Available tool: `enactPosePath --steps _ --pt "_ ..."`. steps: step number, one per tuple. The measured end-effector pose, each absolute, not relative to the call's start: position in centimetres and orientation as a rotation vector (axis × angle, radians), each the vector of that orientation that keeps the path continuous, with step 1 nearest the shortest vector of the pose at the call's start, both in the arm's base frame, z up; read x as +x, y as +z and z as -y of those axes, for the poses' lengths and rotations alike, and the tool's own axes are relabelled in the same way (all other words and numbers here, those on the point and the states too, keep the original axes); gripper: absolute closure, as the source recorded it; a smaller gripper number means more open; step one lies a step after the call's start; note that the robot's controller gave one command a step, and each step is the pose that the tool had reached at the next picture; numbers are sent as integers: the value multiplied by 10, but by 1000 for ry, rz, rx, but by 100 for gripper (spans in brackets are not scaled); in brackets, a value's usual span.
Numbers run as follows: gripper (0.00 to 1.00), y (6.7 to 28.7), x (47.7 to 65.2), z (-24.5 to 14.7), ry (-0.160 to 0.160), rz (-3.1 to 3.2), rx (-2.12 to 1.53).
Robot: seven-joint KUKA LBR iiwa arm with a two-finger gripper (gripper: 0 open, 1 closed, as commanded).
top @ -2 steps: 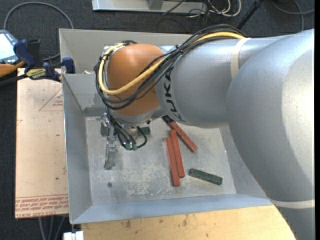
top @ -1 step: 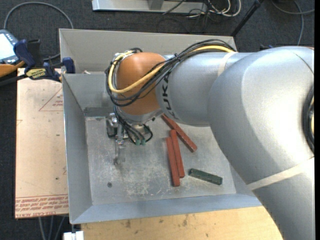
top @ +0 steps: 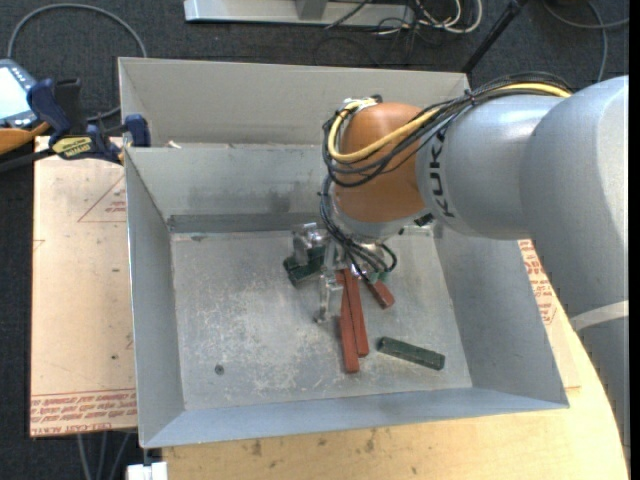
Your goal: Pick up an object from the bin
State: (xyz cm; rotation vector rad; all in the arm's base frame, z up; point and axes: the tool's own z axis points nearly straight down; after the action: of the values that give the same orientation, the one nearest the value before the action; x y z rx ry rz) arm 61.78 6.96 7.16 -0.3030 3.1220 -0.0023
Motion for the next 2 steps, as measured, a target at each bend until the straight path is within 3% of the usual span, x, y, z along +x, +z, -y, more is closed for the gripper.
enactPosePath --steps 1,2 --pt "100 76 620 -75 4 -3113 -311" --pt "100 181 611 -59 0 -3113 -330"
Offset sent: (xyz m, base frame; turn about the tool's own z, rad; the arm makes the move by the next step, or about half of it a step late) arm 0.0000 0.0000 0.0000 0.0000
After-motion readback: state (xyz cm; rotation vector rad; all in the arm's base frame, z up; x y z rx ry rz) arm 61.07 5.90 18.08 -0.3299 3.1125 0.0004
